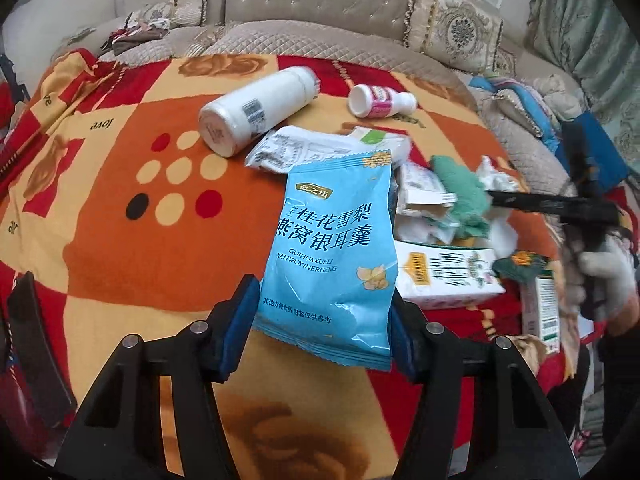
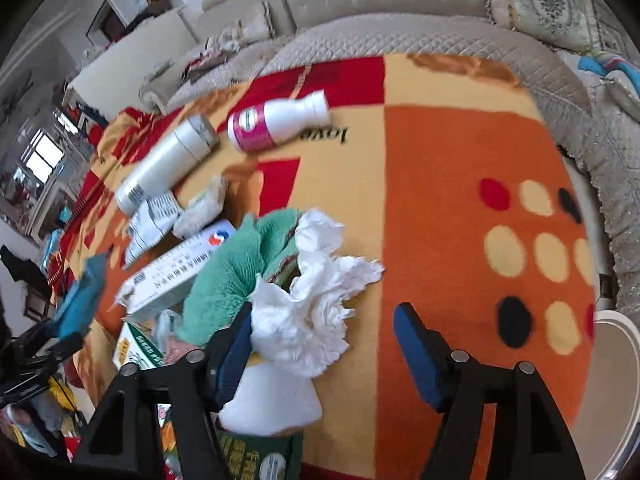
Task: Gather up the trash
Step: 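Grasp the blue snack bag with the left tool while the right tool grasps the white tissue, then carry the bag and tissue over the white bin and open both tools to drop them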
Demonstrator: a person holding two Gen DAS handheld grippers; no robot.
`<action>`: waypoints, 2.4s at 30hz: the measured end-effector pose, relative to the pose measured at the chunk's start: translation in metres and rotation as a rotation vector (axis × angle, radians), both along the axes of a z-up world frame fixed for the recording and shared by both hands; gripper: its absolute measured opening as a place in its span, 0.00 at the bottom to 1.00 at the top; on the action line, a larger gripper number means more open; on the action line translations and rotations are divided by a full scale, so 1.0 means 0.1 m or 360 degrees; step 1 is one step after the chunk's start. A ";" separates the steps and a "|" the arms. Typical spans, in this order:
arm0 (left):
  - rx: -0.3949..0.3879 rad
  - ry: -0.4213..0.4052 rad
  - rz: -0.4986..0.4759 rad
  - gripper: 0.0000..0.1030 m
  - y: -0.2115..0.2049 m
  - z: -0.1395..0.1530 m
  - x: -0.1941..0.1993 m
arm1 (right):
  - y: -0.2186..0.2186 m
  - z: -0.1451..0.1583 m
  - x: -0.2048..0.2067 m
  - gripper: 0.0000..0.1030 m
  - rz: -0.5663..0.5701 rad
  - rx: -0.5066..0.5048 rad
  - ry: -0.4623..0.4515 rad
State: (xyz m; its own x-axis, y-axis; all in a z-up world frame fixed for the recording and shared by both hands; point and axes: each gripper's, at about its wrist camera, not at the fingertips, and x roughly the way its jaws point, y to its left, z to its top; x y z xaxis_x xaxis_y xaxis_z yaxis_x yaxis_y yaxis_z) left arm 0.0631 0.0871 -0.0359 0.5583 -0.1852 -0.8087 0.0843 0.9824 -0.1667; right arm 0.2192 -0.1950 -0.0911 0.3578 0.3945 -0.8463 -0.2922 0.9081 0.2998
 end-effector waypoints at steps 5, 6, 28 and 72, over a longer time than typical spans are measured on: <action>-0.0018 -0.0054 -0.0034 0.56 -0.09 0.15 -0.08 | -0.02 -0.01 -0.02 0.24 -0.0018 0.0016 -0.0044; -0.0024 -0.0062 -0.0040 0.56 -0.11 0.18 -0.08 | -0.06 0.06 -0.05 0.24 -0.0030 0.0028 -0.0076; -0.0151 -0.0149 -0.0436 0.55 -1.82 0.58 0.02 | -1.14 0.66 -0.88 0.23 -0.0228 -0.0040 -0.0330; -0.0318 0.0126 -0.0694 0.61 -3.91 -0.01 0.21 | -2.90 -0.33 -1.18 0.56 -0.0752 -0.0123 0.0050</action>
State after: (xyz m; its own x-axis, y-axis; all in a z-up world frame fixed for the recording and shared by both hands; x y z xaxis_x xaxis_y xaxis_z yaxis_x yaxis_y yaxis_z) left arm 0.0836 -0.3035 -0.0374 0.3321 -0.5443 -0.7703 0.4604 0.8063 -0.3713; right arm 0.1009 -0.4848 -0.1244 0.4566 0.1303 -0.8801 0.1660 0.9594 0.2281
